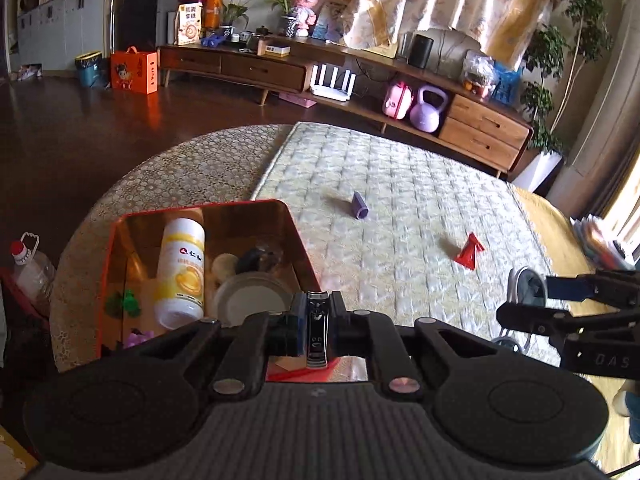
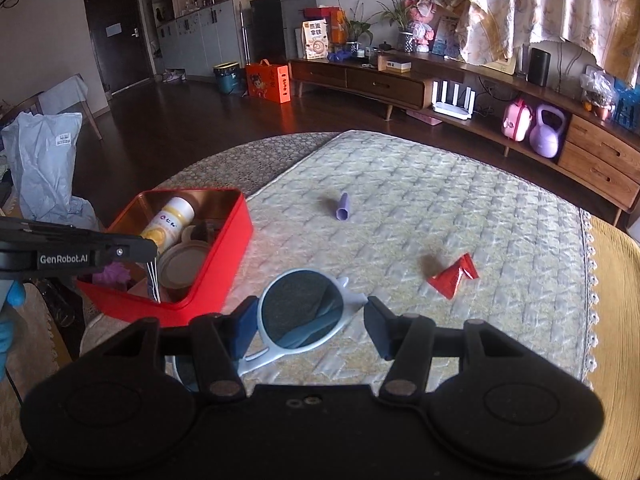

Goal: Organize rigid objects
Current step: 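Carry the nail clipper and sunglasses over the red box with both grippers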

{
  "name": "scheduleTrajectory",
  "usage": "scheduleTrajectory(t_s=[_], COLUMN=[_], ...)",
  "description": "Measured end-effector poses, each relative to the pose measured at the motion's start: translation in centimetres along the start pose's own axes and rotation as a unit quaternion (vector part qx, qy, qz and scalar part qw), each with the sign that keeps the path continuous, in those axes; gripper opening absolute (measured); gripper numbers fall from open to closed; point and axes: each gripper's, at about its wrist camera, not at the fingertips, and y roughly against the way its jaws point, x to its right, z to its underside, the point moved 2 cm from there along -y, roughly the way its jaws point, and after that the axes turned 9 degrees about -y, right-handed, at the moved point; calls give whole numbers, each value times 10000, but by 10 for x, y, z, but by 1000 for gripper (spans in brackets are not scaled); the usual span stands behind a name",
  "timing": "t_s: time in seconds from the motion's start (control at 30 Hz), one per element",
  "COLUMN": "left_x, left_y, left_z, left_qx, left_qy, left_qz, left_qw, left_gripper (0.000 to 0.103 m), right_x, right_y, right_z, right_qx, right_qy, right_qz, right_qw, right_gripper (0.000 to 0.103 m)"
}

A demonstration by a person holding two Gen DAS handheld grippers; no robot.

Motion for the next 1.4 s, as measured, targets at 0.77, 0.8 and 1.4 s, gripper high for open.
scheduleTrajectory(t_s=[0.77, 0.8, 1.4], left_x=[-110, -111, -118], left_y=[-23, -26, -78], left_z=[-18, -18, -15], left_qx=[-137, -165, -586], left_qy=[151, 117, -14], left_qz=[-1116, -1170, -1219], left_qw=[9935, 9929, 9908], left_gripper=[11, 11, 11], right_x=[-111, -115, -141], right_y=[-94, -98, -152], right_z=[-37, -36, -34], right_qx=[-247, -252, -490], right_qy=[987, 1061, 1464], right_qz=[-191, -184, -116], right_qw=[9946, 9939, 9879], right_gripper=[56, 56, 56])
